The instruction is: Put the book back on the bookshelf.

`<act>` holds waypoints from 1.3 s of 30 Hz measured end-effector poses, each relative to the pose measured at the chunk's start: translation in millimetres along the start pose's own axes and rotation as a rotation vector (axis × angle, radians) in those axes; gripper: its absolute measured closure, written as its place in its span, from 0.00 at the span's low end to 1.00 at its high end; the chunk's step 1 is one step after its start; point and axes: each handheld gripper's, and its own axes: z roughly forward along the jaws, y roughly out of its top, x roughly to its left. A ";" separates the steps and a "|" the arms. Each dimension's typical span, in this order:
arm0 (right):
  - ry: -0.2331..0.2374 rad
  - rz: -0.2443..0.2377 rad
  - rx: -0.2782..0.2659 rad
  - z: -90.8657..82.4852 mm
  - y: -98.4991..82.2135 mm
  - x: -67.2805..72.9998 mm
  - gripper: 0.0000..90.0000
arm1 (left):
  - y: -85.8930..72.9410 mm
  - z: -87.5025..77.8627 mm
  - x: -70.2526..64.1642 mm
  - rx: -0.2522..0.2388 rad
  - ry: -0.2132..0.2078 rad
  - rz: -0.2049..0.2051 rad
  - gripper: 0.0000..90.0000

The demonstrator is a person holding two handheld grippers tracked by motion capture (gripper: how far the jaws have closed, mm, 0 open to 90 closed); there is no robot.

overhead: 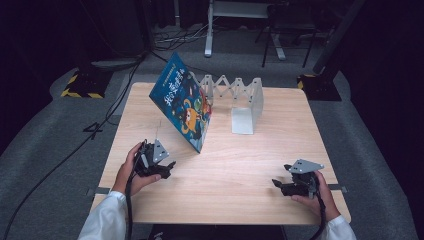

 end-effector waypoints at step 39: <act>-0.019 0.181 -0.025 -31.7 -70.8 -29.7 0.24 | -98.3 -30.3 -5.1 0.038 -0.107 -0.262 0.19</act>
